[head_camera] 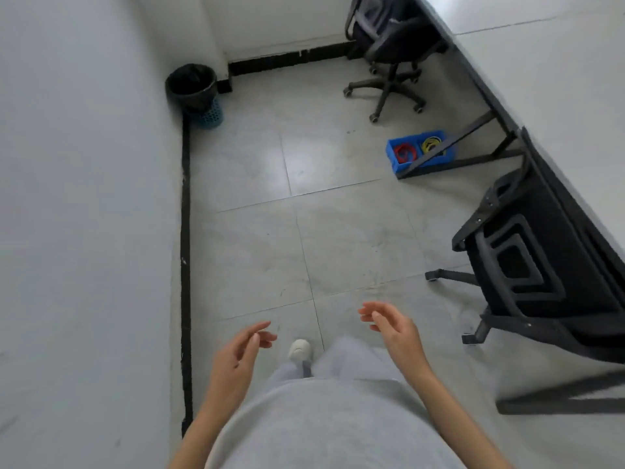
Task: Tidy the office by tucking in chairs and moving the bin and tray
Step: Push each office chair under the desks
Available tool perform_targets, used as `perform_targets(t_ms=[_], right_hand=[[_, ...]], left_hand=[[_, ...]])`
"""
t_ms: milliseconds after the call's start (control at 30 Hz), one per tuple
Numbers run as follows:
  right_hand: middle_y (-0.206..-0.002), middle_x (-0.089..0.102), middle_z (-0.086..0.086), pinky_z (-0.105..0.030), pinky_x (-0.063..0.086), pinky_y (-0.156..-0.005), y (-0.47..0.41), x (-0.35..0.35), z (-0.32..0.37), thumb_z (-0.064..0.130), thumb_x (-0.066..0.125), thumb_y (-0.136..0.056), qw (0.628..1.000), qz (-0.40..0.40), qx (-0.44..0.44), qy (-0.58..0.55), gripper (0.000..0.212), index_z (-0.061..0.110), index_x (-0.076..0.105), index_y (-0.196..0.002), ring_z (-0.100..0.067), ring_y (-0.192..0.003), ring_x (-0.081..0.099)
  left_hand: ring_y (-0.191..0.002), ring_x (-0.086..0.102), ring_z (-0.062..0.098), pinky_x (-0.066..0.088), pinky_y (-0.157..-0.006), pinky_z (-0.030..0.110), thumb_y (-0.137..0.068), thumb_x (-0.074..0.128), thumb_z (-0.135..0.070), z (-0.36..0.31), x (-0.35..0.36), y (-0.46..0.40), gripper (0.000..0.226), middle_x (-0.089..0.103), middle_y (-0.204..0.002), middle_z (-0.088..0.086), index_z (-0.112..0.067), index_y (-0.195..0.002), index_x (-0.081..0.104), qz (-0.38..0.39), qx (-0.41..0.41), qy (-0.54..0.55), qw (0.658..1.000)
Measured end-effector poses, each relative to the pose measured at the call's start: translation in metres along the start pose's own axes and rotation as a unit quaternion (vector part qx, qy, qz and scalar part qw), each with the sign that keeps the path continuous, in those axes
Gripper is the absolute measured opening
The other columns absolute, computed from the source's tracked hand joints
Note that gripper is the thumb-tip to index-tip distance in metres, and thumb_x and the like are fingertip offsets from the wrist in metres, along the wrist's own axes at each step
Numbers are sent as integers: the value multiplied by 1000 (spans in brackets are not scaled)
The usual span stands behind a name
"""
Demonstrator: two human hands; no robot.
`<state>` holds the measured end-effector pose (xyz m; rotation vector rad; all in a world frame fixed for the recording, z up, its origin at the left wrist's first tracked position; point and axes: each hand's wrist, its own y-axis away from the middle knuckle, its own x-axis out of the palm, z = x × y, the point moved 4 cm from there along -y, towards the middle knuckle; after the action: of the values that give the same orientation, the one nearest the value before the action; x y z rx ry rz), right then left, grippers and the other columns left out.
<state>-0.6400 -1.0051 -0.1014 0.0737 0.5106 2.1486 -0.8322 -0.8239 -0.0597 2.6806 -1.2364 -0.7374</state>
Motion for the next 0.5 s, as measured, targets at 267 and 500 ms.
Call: perform_targets(t_ms=[267,500], right_hand=[[-83,72,12,-23,51,-76,-16,-22,-9,0,49,-91,967,-235,70,-72,31,26,65,-88,-5,-81,67],[-90,71,11,-14,48,-77,-64,-110,32,0,49,-92,890,-446,38,-84,33,31,63,-94,-1,-89,64]], left_hand=[[-83,66,6,50,-75,17,-93,46,-20,-90,54,-177,38,70,-91,-14,-54,-97,61,238,123,-79,960],[-85,64,-3,45,-73,6,-94,46,-4,-172,176,-276,49,67,-87,-29,-51,-99,60,383,265,-164,870]])
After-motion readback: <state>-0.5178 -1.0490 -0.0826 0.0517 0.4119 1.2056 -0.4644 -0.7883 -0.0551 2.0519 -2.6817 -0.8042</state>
